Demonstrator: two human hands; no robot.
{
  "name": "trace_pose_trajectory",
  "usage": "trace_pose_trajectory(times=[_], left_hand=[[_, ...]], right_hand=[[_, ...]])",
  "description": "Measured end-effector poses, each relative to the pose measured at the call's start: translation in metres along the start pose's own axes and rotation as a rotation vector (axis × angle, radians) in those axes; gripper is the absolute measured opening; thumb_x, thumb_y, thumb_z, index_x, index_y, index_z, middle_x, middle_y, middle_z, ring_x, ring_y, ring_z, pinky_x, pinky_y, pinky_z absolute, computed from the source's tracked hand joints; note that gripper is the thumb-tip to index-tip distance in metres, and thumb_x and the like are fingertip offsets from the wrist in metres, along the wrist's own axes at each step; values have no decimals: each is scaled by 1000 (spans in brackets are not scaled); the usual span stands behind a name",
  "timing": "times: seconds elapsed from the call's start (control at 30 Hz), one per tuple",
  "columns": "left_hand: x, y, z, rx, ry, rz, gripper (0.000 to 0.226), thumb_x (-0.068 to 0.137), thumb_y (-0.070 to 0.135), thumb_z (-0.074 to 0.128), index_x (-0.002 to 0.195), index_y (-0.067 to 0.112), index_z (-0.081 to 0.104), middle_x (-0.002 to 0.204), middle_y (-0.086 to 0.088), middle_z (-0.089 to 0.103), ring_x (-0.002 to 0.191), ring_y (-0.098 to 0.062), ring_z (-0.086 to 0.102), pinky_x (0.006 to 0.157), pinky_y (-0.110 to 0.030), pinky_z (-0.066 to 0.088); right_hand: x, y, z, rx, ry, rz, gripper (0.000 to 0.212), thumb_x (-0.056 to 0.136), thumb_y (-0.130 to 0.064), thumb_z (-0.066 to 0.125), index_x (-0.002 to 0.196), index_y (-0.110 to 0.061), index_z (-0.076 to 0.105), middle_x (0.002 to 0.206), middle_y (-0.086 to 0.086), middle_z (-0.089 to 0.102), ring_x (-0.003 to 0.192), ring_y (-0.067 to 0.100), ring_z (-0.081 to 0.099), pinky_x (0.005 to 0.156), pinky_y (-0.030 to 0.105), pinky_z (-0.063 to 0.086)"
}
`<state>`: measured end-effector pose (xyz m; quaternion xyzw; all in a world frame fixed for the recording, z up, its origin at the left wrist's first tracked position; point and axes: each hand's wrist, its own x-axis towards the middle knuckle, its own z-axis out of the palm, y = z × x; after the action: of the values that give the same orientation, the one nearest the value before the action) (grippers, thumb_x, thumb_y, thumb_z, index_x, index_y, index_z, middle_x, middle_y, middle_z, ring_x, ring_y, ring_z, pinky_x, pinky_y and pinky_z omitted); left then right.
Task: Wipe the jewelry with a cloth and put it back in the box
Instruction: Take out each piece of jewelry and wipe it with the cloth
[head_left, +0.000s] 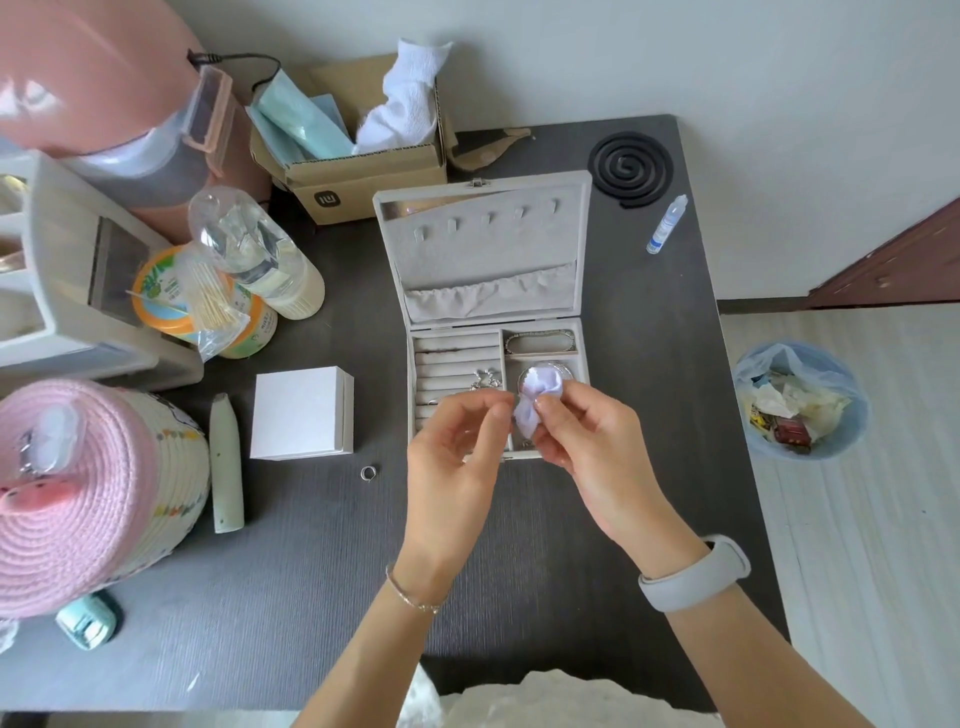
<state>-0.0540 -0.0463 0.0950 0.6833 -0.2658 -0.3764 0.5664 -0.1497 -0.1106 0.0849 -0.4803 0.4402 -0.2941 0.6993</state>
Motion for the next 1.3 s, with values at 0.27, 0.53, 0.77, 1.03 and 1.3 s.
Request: trace_pose_trajectory(times=[0.27, 0.53, 0.77, 1.03, 1.3], left_hand=[[5, 2, 2, 181, -45, 152, 22, 80, 13, 63, 80, 35, 67, 84, 6, 63, 75, -1, 60, 72, -13, 48], [17, 10, -5, 110, -131, -104, 17, 79, 11, 67, 71, 26, 71, 74, 8, 69, 72, -9, 59, 69, -17, 47], [11, 10, 1, 160, -173, -58, 25, 80, 5, 64, 83, 28, 72, 87, -1, 67, 79, -20, 62, 77, -30, 52], [7, 7, 6, 14, -83, -75, 26, 79, -4, 63, 77, 21, 69, 70, 10, 70, 69, -4, 64, 67, -15, 51], [6, 2, 7, 62, -60, -19, 13, 75, 12, 68, 78, 22, 61, 73, 14, 66, 72, -7, 62, 74, -30, 52]], right_hand=[[-4, -3, -3, -91, -53, -24, 31, 93, -4, 43, 66, -7, 57, 43, -5, 54, 36, 6, 45, 38, 17, 33], [-3, 2, -10, -441, -92, -142, 31, 92, -17, 48, 63, -28, 52, 50, -9, 56, 42, 8, 51, 49, 13, 41], [-3, 7, -7, -242, 63, -80, 33, 91, -16, 51, 59, -11, 57, 39, -5, 50, 41, 7, 44, 47, 14, 37], [-5, 1, 0, 18, 95, 3, 20, 89, -7, 53, 79, -16, 69, 79, 25, 64, 68, 30, 55, 67, 36, 49], [-6, 5, 0, -76, 110, -41, 24, 90, -6, 51, 80, -11, 72, 89, 17, 69, 90, 31, 64, 87, 44, 52]])
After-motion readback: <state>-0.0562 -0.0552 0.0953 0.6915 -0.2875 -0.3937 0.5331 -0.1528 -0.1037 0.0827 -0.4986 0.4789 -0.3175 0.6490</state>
